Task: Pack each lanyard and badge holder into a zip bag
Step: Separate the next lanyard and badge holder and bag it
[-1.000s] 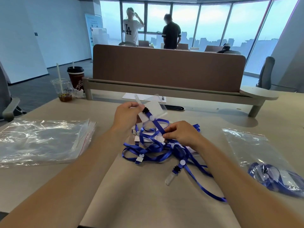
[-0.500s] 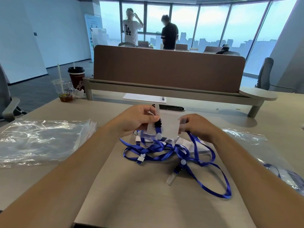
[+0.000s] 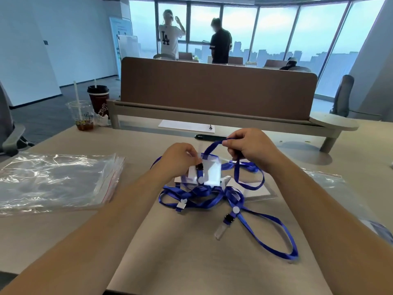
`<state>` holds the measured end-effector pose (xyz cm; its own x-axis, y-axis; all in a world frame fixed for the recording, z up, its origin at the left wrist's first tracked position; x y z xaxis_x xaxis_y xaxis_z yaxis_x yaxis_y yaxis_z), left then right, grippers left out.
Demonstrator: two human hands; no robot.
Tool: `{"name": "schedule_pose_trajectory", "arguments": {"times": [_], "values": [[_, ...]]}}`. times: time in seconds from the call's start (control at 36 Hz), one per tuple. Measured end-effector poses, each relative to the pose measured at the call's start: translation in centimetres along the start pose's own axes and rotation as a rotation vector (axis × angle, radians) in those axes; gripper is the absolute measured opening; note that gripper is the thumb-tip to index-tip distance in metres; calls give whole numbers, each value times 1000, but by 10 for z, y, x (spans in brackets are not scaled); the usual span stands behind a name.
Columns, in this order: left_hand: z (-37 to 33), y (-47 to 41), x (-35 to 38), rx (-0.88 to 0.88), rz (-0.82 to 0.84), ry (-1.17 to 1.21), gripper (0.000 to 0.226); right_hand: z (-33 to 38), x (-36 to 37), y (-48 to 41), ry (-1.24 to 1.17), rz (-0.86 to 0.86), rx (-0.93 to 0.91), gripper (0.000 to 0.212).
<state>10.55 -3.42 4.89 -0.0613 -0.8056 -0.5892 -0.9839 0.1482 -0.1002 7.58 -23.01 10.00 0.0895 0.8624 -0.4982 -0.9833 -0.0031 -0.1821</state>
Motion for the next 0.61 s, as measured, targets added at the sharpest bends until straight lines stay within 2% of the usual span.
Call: {"name": "schedule_pose_trajectory", "arguments": {"times": [0.14, 0.31, 0.47, 0.61], "values": [[7, -5, -5, -70, -186, 172, 13, 4, 27, 8, -52, 97, 4, 17], [17, -8, -12, -119, -320, 370, 13, -11, 55, 17, -33, 252, 52, 27], [19, -8, -17, -200, -282, 693, 6, -26, 68, 25, -53, 405, 163, 26], [4, 1, -20, -154, -93, 875, 7, -36, 61, 24, -150, 440, 233, 22]]}}
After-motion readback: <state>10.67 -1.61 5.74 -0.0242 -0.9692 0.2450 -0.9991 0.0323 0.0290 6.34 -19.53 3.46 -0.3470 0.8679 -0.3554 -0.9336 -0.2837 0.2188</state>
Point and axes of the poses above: each hand's wrist, its own y-axis away from the middle knuckle, its own x-axis out of the palm, z = x × y, the point moved 4 cm from there along -y, towards the middle knuckle, and after that the axes turned 1 degree about -z, right-handed, at the moved point
